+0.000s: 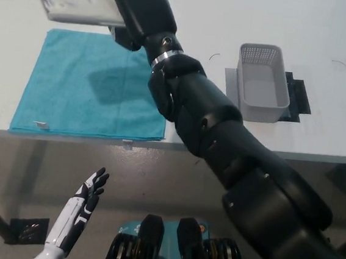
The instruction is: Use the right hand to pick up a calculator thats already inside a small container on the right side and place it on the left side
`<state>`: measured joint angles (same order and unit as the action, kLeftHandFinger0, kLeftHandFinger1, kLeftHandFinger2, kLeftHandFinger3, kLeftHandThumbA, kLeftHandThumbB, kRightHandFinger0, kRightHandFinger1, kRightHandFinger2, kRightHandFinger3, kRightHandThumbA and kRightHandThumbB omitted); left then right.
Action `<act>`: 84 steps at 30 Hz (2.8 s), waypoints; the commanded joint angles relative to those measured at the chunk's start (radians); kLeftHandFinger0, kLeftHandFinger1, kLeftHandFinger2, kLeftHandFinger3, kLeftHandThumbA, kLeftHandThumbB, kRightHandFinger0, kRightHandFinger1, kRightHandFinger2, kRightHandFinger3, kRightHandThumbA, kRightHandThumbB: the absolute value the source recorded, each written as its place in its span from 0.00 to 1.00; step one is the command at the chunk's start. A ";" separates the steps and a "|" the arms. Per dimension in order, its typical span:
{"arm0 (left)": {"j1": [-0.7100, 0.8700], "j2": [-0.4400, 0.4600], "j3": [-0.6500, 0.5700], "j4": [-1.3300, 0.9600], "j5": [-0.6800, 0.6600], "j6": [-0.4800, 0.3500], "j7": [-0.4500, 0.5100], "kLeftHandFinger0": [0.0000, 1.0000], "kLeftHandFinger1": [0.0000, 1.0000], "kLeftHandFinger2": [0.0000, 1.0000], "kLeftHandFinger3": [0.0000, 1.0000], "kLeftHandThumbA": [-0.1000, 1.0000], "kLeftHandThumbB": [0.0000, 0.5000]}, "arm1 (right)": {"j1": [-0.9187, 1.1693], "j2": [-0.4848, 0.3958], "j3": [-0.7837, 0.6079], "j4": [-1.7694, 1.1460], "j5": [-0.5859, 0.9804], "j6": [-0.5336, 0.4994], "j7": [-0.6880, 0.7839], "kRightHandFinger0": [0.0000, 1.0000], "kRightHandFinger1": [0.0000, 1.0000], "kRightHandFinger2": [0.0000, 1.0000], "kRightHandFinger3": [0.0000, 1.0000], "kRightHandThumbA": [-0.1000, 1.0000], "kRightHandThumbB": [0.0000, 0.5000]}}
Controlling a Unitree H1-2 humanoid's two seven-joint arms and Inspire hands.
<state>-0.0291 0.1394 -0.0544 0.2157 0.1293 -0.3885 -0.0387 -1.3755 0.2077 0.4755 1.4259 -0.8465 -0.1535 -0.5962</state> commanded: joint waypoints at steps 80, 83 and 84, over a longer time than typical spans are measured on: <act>0.018 0.034 -0.040 -0.044 0.001 -0.024 -0.025 1.00 1.00 1.00 1.00 1.00 0.12 | 0.058 -0.314 -0.243 -0.769 0.534 0.233 0.982 1.00 1.00 1.00 1.00 0.78 0.99; 0.017 0.031 -0.040 -0.044 -0.003 -0.022 -0.026 1.00 1.00 1.00 1.00 1.00 0.12 | 0.121 -0.340 -0.269 -0.924 0.558 0.247 0.974 1.00 1.00 1.00 1.00 0.87 0.92; 0.015 0.032 -0.040 -0.040 -0.007 -0.027 -0.028 1.00 1.00 1.00 1.00 1.00 0.10 | 0.160 -0.342 -0.293 -1.005 0.579 0.266 0.962 1.00 1.00 1.00 1.00 0.95 0.94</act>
<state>-0.0135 0.1532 -0.1045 0.2000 0.1297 -0.3830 -0.0590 -1.2736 -0.0338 0.2372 0.8463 -0.4041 0.0512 0.2076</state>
